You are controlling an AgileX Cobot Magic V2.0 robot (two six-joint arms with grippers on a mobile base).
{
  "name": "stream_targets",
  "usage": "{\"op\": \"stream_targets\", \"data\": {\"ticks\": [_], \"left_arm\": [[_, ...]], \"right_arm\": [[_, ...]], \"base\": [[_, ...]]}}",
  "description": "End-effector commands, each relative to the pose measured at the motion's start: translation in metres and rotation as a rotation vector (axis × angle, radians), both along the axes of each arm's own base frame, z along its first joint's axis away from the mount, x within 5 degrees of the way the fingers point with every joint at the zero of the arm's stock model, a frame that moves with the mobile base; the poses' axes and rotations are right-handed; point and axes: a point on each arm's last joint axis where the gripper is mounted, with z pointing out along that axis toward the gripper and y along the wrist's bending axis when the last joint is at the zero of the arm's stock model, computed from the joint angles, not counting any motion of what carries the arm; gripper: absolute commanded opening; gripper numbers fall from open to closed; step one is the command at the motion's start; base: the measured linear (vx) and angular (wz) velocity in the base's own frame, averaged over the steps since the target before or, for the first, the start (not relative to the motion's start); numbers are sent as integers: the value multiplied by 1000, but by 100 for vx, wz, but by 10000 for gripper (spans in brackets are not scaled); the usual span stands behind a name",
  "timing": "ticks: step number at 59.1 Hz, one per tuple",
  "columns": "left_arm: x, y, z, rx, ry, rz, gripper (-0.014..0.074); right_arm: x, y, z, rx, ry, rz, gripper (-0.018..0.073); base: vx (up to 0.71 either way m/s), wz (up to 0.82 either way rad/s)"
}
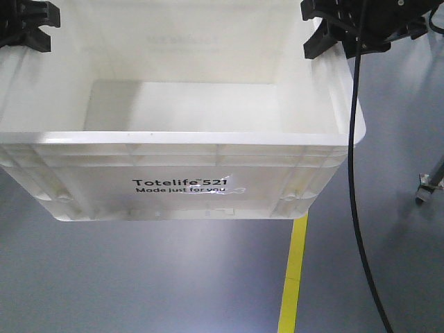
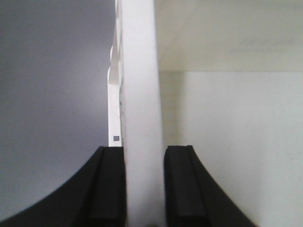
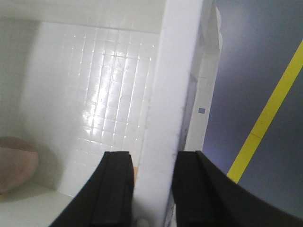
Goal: Place moving items into box and shelve
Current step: 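Hold the crate level with both grippers while driving across the floor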
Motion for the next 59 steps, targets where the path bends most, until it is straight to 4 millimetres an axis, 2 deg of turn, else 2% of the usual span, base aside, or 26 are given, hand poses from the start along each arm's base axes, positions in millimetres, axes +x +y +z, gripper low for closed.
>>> {"op": "stream_targets", "data": {"ticks": [1,30,59], "left_arm": [[-9,-19,39,-219,-205,-34,-16],[-9,-19,39,-219,-205,-34,-16],[-9,-19,40,-219,-206,-34,-16]], "right_arm": [[-20,23,45,281,-135,66,-11],[-20,23,45,281,-135,66,-11],[-20,23,45,281,-135,66,-11]], "base": [[57,-1],[56,-4],[54,-23]]}}
